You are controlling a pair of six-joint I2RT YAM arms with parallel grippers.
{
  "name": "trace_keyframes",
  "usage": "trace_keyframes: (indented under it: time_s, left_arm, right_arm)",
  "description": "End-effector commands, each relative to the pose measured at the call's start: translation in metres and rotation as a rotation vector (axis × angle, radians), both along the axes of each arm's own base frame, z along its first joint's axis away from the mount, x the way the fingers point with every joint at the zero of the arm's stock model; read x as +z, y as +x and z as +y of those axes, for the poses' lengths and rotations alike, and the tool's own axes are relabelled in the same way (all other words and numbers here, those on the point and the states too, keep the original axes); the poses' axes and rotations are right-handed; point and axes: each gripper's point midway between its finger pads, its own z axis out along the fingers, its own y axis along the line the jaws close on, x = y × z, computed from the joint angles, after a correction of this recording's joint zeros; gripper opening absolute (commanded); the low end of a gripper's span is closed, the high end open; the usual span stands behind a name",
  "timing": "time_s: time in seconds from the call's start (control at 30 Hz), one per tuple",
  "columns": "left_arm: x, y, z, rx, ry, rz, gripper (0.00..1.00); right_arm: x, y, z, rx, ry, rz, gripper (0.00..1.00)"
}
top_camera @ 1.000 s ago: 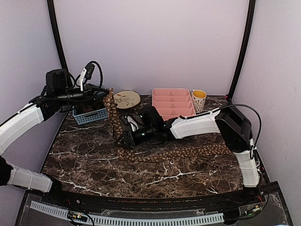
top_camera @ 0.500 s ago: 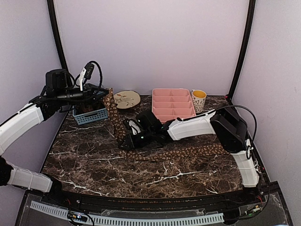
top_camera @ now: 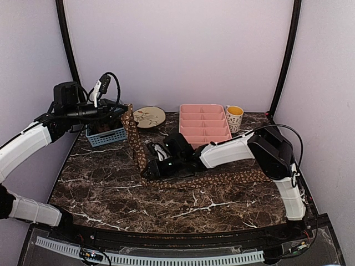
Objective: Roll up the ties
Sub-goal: Pass from the left arm to the right
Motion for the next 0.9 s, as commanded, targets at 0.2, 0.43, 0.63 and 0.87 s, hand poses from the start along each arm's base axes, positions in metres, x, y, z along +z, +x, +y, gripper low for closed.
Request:
trace_keyframes:
  time_s: [0.2, 0.43, 0.63, 0.87]
  left_arm:
    - [0.003, -0.003, 0.009, 0.025, 0.002, -0.033, 0.06]
    - [-0.012, -0.004, 0.02, 0.078, 0.051, -0.017, 0.06]
    - [-0.039, 0.001, 0.031, 0.142, 0.099, 0.057, 0.06]
    - [-0.106, 0.011, 0.048, 0.22, 0.247, 0.244, 0.05]
  right_arm:
    - [0.058, -0.001, 0.006, 0.058, 0.191, -0.047, 0.0]
    - [0.092, 0.015, -0.062, -0.048, 0.161, -0.098, 0.0]
    - [0.105, 0.01, -0.122, -0.083, 0.098, -0.12, 0.0]
    - [0.17, -0.014, -0.163, -0.054, 0.146, -0.263, 0.0]
